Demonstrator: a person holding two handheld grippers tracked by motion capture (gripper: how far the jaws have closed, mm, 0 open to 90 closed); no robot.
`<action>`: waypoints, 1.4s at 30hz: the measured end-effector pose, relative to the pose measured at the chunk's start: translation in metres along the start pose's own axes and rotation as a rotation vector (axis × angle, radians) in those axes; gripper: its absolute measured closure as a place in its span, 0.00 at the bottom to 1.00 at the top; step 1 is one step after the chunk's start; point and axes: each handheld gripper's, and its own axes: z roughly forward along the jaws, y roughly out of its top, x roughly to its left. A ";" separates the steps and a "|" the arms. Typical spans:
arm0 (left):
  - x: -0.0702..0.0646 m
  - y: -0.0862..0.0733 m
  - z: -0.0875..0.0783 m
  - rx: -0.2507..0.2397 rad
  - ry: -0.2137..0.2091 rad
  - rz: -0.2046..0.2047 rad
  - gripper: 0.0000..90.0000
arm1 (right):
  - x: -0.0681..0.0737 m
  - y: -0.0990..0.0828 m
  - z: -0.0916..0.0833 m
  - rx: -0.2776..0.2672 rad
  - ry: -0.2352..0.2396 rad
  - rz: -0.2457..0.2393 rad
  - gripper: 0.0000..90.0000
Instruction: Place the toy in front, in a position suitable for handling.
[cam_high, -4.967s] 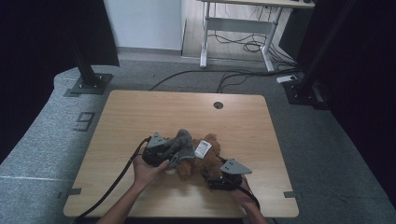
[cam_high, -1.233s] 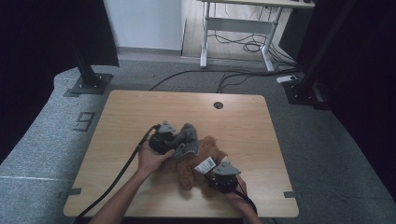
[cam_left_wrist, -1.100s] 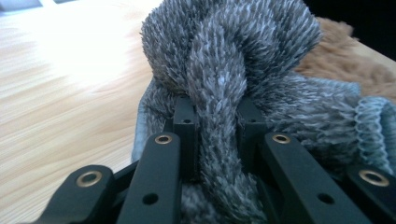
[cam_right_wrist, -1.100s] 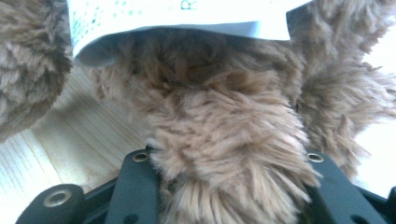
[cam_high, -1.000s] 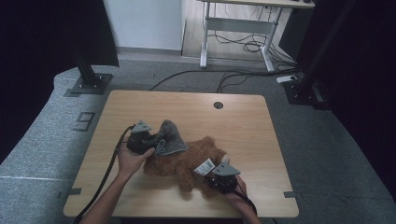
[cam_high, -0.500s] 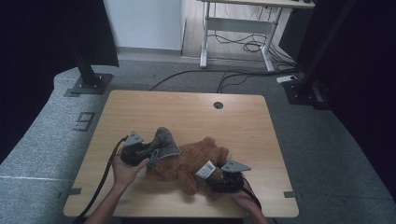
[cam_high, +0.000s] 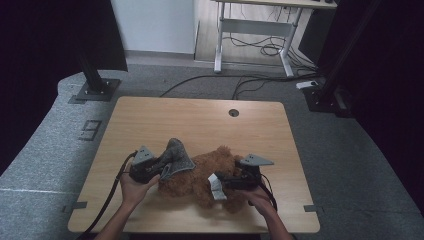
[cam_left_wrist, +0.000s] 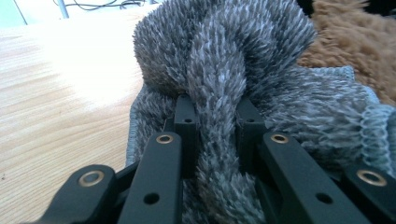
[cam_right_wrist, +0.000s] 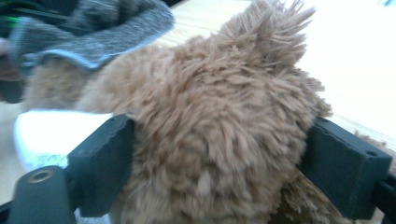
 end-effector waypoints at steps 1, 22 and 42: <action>0.000 0.000 0.000 0.001 -0.001 0.000 0.85 | 0.000 0.001 0.005 0.018 -0.002 0.004 0.14; 0.007 0.018 0.024 -0.017 0.000 -0.038 0.84 | 0.012 -0.008 0.031 -0.053 -0.154 -0.145 0.65; -0.028 0.063 0.061 0.022 -0.120 -0.003 0.84 | 0.018 -0.028 0.032 -0.171 -0.238 -0.227 0.64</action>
